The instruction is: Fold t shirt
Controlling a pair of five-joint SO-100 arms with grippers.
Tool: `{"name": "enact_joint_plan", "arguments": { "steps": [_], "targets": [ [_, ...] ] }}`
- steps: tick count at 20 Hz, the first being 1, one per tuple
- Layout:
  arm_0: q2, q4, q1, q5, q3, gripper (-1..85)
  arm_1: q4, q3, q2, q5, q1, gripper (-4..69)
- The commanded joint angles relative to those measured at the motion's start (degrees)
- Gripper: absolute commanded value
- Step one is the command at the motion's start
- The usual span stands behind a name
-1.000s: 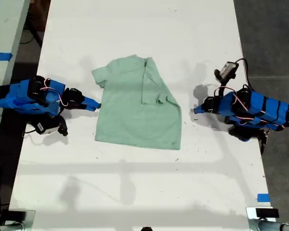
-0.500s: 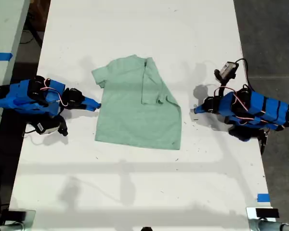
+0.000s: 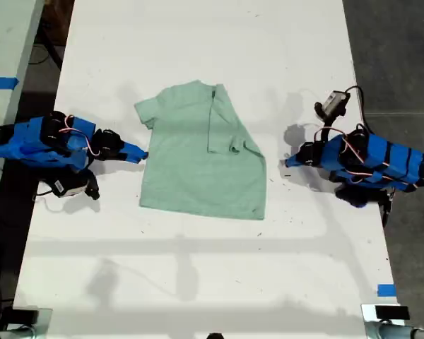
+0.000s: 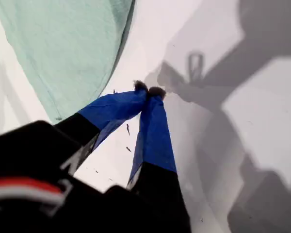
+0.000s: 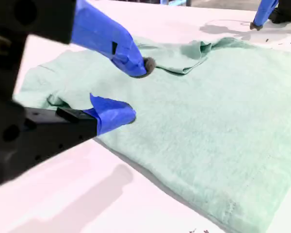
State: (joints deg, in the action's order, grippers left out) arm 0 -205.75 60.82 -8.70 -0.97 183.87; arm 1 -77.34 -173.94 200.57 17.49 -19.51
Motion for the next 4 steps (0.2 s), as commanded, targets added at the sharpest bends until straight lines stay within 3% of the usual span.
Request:
{"name": "enact_joint_plan", "arguments": {
  "steps": [1,4],
  "targets": [
    [-0.62,0.00,-1.14,-1.49,0.18,11.7,-0.44,-1.93,0.62,-0.70,0.18,1.2],
    [-0.62,0.00,-1.14,-1.49,0.18,11.7,-0.44,-1.93,0.62,-0.70,-0.35,1.2]
  ]
}}
